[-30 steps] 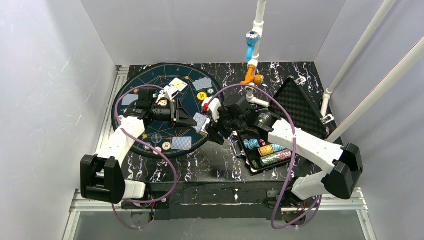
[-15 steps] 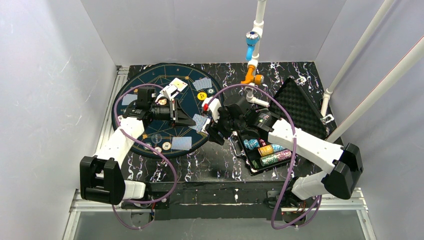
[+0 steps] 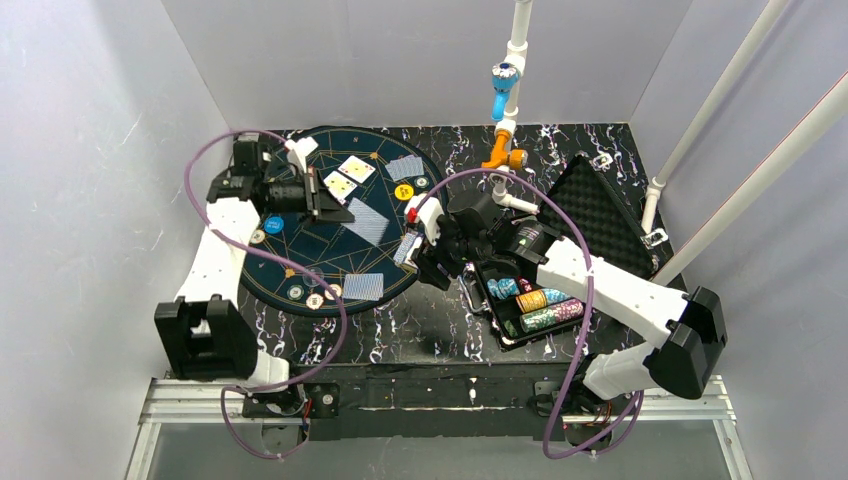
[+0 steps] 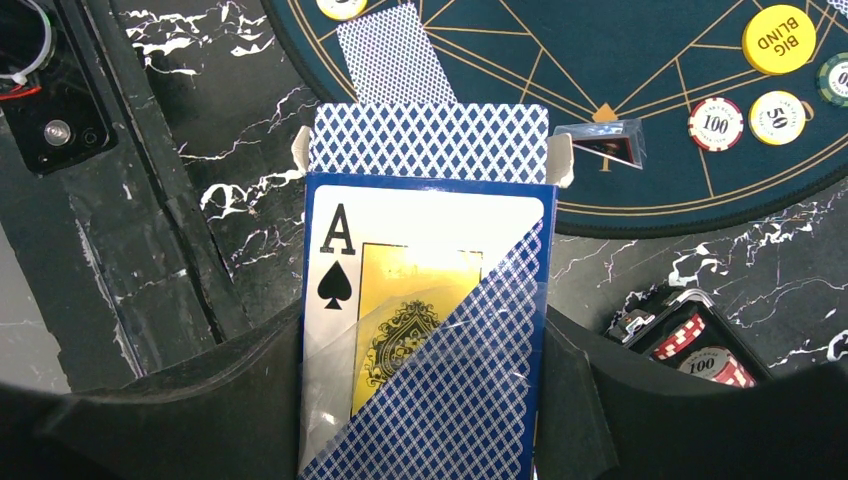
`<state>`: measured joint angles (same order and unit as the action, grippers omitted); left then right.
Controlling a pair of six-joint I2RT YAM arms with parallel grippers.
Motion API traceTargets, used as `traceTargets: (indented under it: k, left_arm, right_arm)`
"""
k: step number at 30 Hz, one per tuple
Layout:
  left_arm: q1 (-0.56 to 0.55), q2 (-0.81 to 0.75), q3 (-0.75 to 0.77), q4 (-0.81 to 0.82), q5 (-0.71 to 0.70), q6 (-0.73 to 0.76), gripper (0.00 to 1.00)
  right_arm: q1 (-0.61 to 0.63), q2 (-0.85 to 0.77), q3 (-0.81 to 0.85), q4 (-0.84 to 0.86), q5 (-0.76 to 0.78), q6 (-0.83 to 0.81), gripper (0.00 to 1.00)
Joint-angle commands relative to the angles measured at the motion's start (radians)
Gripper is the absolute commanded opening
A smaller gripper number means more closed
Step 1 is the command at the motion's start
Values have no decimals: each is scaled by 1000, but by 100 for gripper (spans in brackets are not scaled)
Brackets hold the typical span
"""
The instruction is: Distribute texas hold em gaming equipment
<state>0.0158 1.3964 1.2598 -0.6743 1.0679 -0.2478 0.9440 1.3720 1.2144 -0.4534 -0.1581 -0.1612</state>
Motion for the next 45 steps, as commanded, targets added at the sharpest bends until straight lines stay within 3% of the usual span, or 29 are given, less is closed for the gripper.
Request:
traceTargets:
  k: [1,7,11,18,29,45]
  left_arm:
    - [74,133,165,-396,-118,452,0]
    - [130,316,256,-466,-253,611,0]
    - [140,424,304,-427,-322,629,0]
    - [144,557,359,-266,-438,549,0]
    - [179,628,327,-56,-567,395,0]
    - [184,759,444,-42,-635,318,0]
  right_arm:
    - [3,-57,8,55,12,-11,1]
    - [3,-49,9,68,2,-10,1]
    - [3,-44,10,70,1,-11,1]
    - [3,-33,15,71,-4,-10,1]
    - [1,-29,14,65,-6,-14,1]
    - [-1,-14,28,51,-7,-23,1]
